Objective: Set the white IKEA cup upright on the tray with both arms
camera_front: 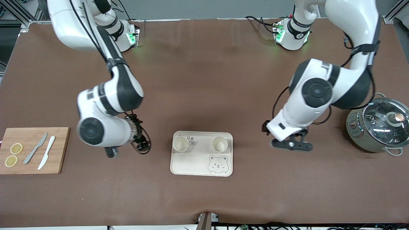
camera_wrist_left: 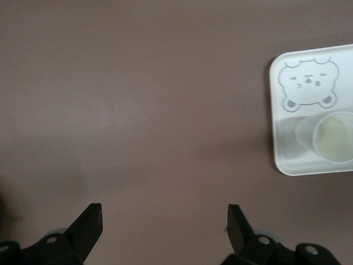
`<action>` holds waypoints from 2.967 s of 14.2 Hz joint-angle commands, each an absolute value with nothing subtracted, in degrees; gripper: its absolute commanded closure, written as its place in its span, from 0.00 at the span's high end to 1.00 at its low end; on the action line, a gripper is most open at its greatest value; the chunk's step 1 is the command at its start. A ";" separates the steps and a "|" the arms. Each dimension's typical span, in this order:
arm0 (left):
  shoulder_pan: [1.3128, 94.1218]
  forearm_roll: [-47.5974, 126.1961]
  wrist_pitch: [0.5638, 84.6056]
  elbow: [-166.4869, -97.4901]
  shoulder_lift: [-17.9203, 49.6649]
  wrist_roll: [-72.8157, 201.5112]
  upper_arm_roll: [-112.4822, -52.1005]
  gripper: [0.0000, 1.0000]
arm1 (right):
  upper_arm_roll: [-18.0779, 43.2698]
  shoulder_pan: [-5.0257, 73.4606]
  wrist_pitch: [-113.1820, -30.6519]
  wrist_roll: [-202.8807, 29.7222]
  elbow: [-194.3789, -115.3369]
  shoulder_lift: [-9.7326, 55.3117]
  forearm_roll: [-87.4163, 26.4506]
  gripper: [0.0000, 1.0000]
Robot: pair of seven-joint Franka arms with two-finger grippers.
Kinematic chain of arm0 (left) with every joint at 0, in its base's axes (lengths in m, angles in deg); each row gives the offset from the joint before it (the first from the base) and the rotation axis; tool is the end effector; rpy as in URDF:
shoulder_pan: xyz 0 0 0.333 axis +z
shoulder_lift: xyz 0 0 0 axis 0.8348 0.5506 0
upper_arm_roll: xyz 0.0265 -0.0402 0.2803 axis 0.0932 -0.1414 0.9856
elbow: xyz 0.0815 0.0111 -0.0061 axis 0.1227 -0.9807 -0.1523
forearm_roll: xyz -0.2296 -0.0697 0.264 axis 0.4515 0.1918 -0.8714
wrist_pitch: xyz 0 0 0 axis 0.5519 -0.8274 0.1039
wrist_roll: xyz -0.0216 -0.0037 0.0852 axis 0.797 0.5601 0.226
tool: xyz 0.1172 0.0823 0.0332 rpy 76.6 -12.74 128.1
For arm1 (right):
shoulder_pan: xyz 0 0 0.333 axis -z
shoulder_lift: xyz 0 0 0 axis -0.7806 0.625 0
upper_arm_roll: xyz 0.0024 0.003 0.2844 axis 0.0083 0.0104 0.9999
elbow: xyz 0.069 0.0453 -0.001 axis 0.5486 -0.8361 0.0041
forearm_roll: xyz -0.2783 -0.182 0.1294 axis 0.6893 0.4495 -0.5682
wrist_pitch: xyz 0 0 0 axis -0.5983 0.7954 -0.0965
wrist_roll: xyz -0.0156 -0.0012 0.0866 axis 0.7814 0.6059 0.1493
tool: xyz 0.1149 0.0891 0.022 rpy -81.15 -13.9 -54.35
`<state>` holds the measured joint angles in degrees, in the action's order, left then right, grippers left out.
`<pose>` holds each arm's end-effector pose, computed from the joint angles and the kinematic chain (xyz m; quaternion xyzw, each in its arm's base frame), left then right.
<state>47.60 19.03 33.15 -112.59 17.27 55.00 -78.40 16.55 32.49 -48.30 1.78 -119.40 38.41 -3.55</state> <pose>0.6115 -0.2143 0.3863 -0.9960 0.0806 -0.0222 0.0324 0.6213 0.2244 0.3478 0.8277 -0.5478 -0.1196 0.0219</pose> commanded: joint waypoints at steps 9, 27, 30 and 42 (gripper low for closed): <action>56.85 24.15 29.05 -118.05 7.31 62.45 -78.56 1.00 | 17.96 43.66 -34.97 -36.58 -120.26 26.93 -1.20 1.00; 54.92 36.90 30.01 -133.61 -8.52 74.22 -68.45 1.00 | 19.27 52.02 -34.85 -64.22 -130.77 9.10 2.13 1.00; 54.92 35.06 30.45 -136.33 -9.39 77.38 -67.22 1.00 | 19.01 52.28 -38.21 -70.12 -137.39 4.78 3.02 1.00; 54.13 30.13 29.40 -130.19 -8.78 75.28 -67.04 1.00 | 18.93 54.83 -41.03 -78.74 -143.48 -1.03 6.19 1.00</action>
